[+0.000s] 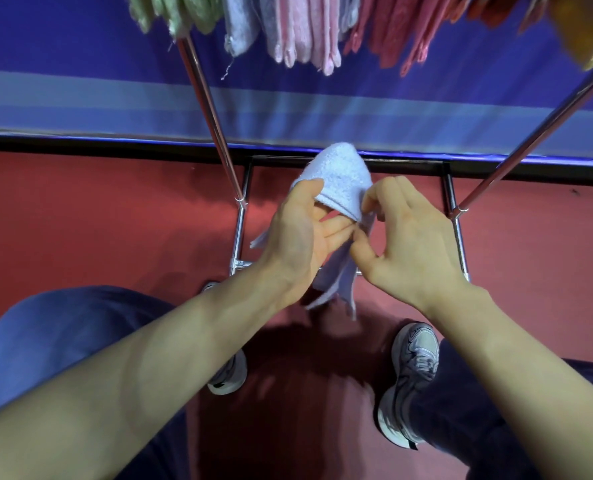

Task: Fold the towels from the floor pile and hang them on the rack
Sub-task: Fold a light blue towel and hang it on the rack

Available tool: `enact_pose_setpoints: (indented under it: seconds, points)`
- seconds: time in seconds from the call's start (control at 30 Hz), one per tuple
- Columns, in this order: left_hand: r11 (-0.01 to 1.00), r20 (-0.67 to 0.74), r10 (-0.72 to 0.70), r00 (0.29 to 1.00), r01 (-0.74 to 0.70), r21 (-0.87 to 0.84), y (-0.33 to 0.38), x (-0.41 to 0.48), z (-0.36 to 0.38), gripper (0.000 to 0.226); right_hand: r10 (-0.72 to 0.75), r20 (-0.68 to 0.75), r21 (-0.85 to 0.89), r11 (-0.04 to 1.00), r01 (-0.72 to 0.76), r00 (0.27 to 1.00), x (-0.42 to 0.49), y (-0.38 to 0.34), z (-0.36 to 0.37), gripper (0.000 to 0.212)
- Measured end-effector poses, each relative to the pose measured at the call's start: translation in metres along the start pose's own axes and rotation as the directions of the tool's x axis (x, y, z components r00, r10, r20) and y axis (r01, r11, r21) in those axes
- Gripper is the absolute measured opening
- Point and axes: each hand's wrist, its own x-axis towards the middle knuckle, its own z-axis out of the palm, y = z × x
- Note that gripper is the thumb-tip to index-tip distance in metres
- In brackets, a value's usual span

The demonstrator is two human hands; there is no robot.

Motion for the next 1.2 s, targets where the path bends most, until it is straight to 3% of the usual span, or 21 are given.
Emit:
enact_pose_setpoints:
  seconds: [0.2,0.33,0.47,0.6,0.77,1.0,1.2]
  points:
    - [0.989,0.076,-0.026,0.997,0.015,0.144,-0.012,-0.001,-0.003,0.07,0.086,-0.042,-0.077,0.993,-0.089,0.995,0.0,-0.004,0.007,0.025]
    - [0.976,0.142,-0.055,0.988,0.024,0.215,-0.013,-0.002,-0.004,0.07,0.12,-0.018,-0.071,0.99,-0.121,0.993,0.001,-0.002,0.008,0.025]
    - [0.92,0.223,-0.05,0.974,-0.042,0.39,-0.011,-0.006,-0.001,0.054,0.184,-0.03,-0.029,0.982,-0.185,0.983,0.001,-0.004,0.007,0.035]
    - [0.921,0.222,-0.074,0.972,-0.019,0.39,-0.012,-0.009,0.0,0.041,0.179,-0.04,-0.07,0.981,-0.181,0.983,0.0,-0.007,0.007,0.032]
    - [0.933,0.231,-0.093,0.969,0.004,0.359,-0.015,-0.01,0.003,0.071,0.2,-0.02,-0.06,0.978,-0.201,0.98,0.002,-0.006,0.008,0.025]
    - [0.88,0.058,0.143,0.988,-0.154,0.449,-0.016,0.001,-0.004,0.014,-0.008,-0.014,0.121,0.993,0.009,1.0,0.004,0.006,0.011,0.02]
    - [0.82,0.039,0.284,0.958,-0.264,0.509,-0.026,0.014,-0.012,0.028,-0.039,-0.071,0.124,0.991,0.047,0.997,0.005,0.003,0.008,0.023]
